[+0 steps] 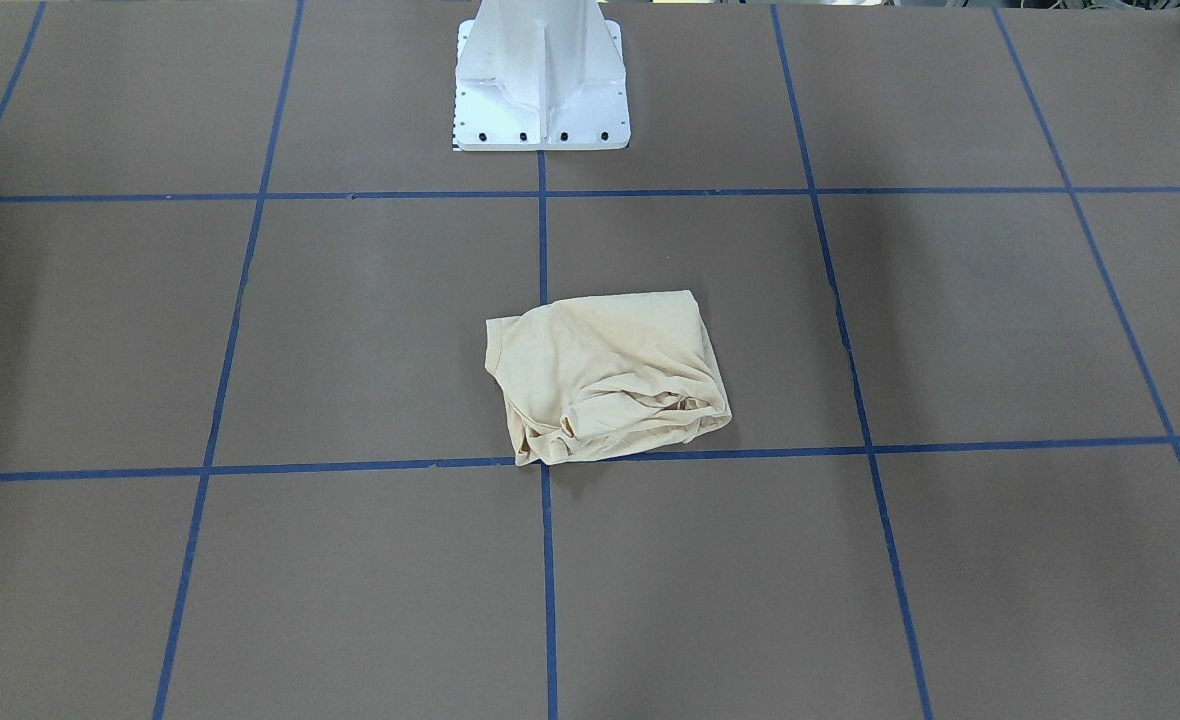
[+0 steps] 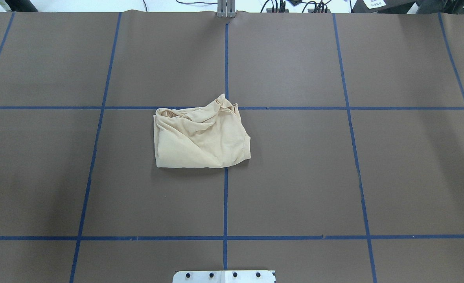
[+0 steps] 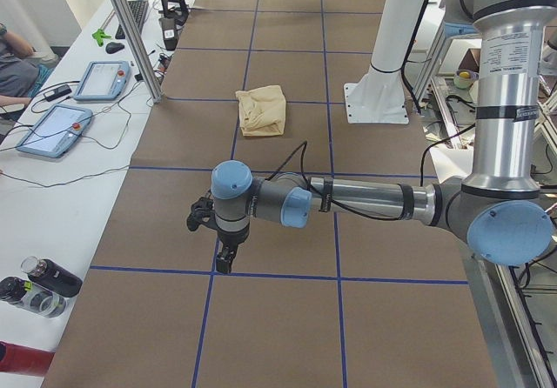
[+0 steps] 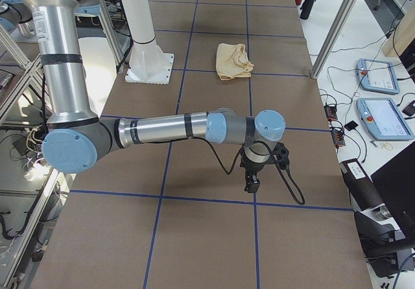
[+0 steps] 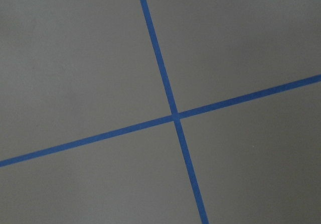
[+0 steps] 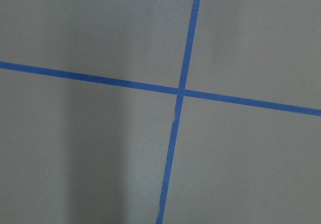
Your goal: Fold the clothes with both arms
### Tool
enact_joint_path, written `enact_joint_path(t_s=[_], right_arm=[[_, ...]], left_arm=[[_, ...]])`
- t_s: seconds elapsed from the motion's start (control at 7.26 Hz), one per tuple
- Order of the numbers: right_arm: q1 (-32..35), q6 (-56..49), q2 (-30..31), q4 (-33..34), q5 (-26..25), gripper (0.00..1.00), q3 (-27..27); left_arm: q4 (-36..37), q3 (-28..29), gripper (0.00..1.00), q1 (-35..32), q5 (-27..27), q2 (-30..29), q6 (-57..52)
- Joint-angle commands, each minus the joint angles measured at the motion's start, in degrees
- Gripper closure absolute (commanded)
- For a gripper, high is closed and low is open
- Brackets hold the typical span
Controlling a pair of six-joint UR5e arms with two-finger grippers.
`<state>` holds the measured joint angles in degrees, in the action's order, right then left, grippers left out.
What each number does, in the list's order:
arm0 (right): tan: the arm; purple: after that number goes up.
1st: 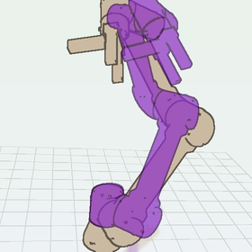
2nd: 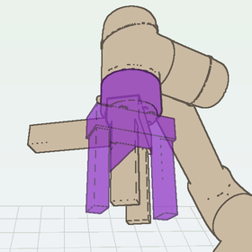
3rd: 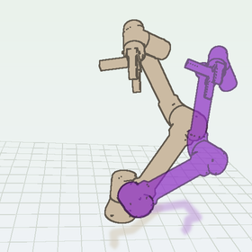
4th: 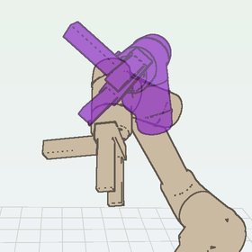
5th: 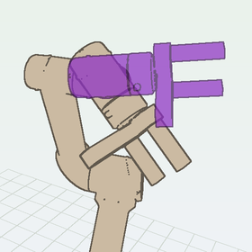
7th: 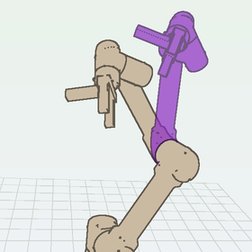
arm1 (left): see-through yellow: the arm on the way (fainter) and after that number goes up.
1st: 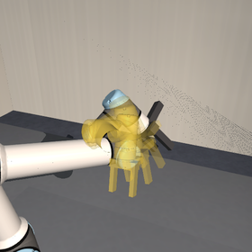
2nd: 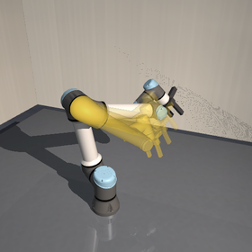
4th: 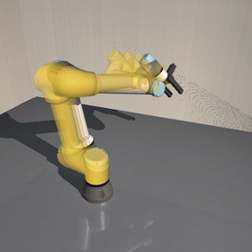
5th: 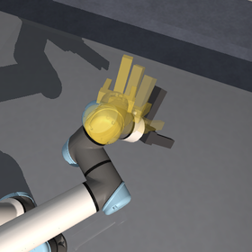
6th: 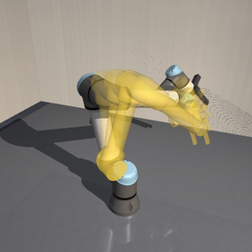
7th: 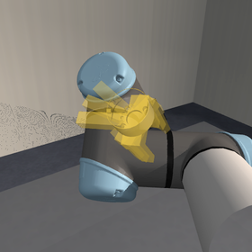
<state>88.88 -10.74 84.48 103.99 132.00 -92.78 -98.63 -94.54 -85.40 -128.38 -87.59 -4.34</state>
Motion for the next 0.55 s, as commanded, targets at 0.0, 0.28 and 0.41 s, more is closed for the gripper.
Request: enact_joint_path(t_s=[0.0, 0.28, 0.41], right_arm=[[0.4, 0.1, 3.8, -0.2, -0.1, 0.0, -0.8], [0.4, 0.4, 4.7, -0.5, 0.1, 0.0, -1.0], [0.4, 0.4, 7.5, -4.7, 0.7, 0.0, -0.9]], left_arm=[[0.5, 0.2, 0.0, 0.0, 0.0, 0.6, -0.1], [0.5, -0.6, 0.0, -0.5, -0.6, 2.5, -0.1], [0.5, -1.7, 0.0, -1.0, -0.6, 3.4, -0.1]])
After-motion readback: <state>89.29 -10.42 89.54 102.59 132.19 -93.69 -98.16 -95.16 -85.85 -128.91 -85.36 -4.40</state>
